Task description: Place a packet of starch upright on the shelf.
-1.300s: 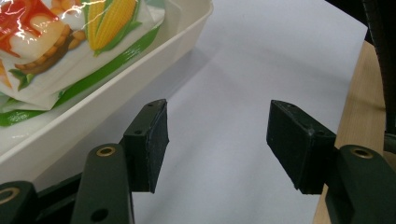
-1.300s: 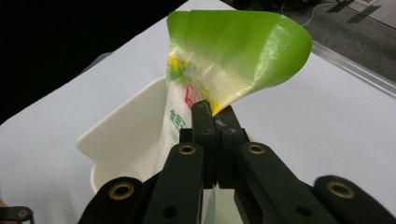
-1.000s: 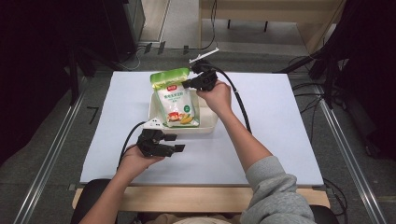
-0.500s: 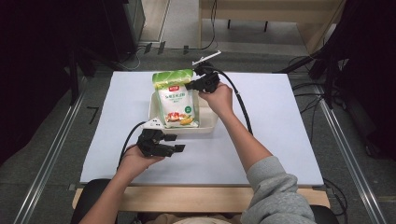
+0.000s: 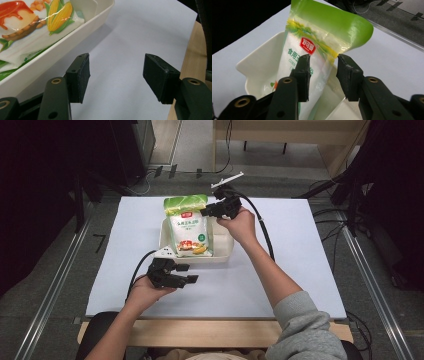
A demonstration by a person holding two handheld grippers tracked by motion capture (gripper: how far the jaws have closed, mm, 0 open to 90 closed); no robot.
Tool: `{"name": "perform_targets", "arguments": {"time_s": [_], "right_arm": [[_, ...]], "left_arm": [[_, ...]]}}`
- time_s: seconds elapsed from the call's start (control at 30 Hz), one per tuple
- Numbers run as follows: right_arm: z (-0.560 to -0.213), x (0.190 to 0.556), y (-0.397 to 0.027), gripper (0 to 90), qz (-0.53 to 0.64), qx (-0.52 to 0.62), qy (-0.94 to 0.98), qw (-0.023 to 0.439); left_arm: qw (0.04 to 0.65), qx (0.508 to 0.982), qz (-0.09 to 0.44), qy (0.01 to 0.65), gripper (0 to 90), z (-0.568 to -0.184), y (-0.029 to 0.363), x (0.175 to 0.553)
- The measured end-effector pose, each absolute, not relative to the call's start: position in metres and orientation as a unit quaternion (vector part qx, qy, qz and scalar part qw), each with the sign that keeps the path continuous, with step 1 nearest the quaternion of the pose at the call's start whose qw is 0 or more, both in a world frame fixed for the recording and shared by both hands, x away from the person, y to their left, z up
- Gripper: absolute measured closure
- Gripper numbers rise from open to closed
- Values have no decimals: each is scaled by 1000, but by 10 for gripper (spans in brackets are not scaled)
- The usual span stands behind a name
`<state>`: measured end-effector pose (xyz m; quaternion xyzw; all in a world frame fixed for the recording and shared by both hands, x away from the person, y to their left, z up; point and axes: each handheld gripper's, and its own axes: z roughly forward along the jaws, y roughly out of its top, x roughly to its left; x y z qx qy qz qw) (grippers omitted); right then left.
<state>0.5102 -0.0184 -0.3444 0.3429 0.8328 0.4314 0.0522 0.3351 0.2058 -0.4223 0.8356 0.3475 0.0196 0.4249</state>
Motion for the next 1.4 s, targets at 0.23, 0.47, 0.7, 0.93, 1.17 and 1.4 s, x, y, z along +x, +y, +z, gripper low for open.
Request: {"name": "perform_targets", "arguments": {"time_s": [0.23,0.47,0.7,0.93,1.17,1.4], "right_arm": [[-338,496,-28,594,437,331,835,52],[-338,479,-41,555,437,319,839,51],[-341,467,-53,513,441,318,837,58],[-345,454,-67,489,442,313,839,55],[-351,436,-82,463,430,311,846,44],[-360,419,-98,464,433,318,842,37]], "left_arm": [[425,836,20,347,390,-423,205,335],[422,837,19,348,389,-423,205,335],[419,839,20,347,386,-423,206,336],[419,839,18,347,384,-423,205,337],[420,838,18,349,382,-424,205,337],[417,838,19,351,381,-424,205,337]]}}
